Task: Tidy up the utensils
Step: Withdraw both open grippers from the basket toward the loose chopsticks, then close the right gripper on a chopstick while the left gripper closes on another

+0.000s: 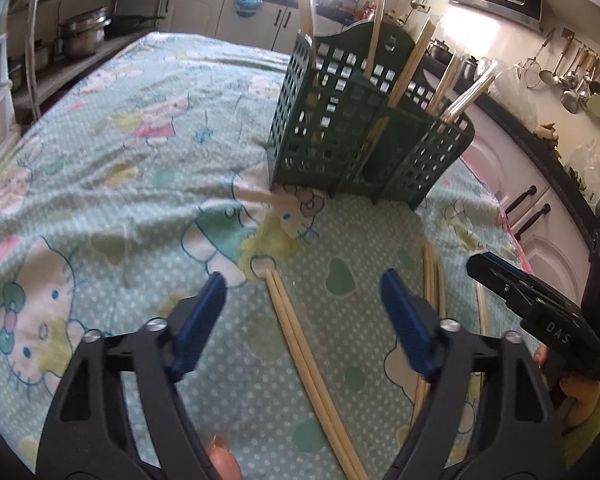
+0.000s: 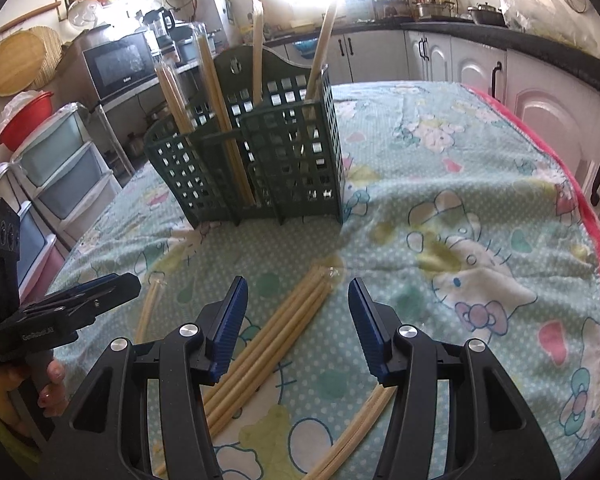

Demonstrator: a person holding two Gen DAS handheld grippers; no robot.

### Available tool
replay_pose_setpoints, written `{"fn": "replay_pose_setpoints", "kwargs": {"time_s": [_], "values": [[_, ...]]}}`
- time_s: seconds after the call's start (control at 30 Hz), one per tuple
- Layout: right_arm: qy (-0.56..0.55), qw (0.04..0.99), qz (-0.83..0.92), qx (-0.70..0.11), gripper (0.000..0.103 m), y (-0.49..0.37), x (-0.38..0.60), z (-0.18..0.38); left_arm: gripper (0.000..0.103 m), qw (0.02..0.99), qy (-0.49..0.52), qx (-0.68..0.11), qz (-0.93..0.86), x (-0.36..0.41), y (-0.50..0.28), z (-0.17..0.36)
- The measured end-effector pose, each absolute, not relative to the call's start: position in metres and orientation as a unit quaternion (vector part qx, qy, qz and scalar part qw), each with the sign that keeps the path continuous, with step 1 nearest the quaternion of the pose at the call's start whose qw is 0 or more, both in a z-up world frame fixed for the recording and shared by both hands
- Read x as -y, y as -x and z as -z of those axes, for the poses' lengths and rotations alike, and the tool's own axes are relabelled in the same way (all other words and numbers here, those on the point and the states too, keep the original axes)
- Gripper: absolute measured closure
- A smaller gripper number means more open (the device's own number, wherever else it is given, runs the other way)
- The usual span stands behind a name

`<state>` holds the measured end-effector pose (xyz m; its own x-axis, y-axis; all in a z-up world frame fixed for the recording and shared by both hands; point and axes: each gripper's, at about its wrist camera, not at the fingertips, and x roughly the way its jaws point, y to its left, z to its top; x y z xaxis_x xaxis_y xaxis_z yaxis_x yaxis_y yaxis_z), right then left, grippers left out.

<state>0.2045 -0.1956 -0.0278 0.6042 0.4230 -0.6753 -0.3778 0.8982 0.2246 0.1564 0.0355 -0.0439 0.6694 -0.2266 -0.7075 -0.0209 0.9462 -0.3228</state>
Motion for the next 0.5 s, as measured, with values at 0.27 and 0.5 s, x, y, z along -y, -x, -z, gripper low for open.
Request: {"fn": "replay_pose_setpoints", "kwargs": {"time_s": [0.27,0.5], "values": [[-0.03,0.884,-0.221,-0.411,0.055,-0.213,0.188,0.042,0.058,0.88,0.181,-0.435,0.066,-0.036,-0.158,0.062],[-0.046,0.875,-0.207,-0.435,0.064,-0.226,0.187,0.055,0.058,0.877,0.179,-0.442,0.06,-0.034,-0.162,0.065]]}}
